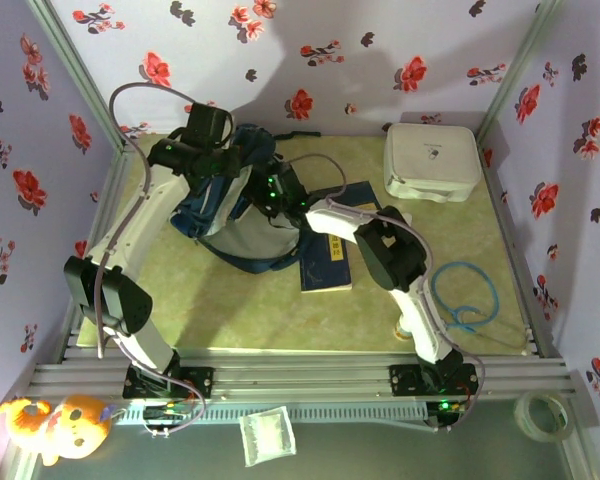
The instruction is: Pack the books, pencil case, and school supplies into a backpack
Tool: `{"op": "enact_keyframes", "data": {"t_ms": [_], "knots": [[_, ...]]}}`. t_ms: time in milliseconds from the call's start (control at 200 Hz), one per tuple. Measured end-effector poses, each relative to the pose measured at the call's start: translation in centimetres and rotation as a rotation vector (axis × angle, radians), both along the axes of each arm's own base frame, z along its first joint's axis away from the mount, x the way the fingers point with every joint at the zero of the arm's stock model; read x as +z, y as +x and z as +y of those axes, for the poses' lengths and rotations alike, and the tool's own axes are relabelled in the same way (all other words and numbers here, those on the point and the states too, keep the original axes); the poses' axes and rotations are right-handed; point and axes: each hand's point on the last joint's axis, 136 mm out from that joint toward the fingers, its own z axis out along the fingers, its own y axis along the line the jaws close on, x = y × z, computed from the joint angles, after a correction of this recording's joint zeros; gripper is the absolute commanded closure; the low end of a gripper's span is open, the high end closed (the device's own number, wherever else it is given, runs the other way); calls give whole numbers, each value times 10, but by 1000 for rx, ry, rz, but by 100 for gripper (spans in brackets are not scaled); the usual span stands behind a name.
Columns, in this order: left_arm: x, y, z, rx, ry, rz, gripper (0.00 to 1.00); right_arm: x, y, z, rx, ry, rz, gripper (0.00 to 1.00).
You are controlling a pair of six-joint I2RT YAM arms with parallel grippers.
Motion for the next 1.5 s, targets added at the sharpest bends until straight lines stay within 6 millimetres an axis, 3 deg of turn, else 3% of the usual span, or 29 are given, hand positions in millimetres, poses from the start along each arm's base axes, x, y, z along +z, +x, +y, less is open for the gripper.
{"op": "enact_keyframes", "data": {"t_ms": [80,200,355,430,460,515,675,800,945,1115,1270,1500], "knots": [[-5,1,3,7,-6,7,100,5,-15,-20,-10,-19,18,40],[-20,0,8,14,-1,35,100,39,-28,-50,-25,-14,-24,38],[-41,-8,28,41,9,66,100,88,-38,-109,-119,-77,-146,26],[-48,-16,43,64,12,68,100,98,-42,-139,-177,-154,-194,24],[-51,-20,49,73,12,69,100,98,-44,-152,-209,-199,-207,23],[-56,-30,59,89,13,73,81,94,-47,-171,-248,-274,-219,22],[-72,-56,71,139,-22,104,44,53,-60,-215,-289,-502,-170,21],[-75,-67,67,154,-87,111,32,31,-71,-234,-270,-613,-114,19],[-77,-73,39,128,-189,129,24,14,-75,-241,-231,-668,-74,25],[-86,-83,-33,1,-296,179,12,-31,-79,-248,-148,-708,48,38],[-121,-92,-88,-68,-342,287,6,-64,-89,-256,-103,-720,152,51],[-166,-101,-124,-73,-369,417,6,-82,-97,-258,-72,-721,216,67]]}}
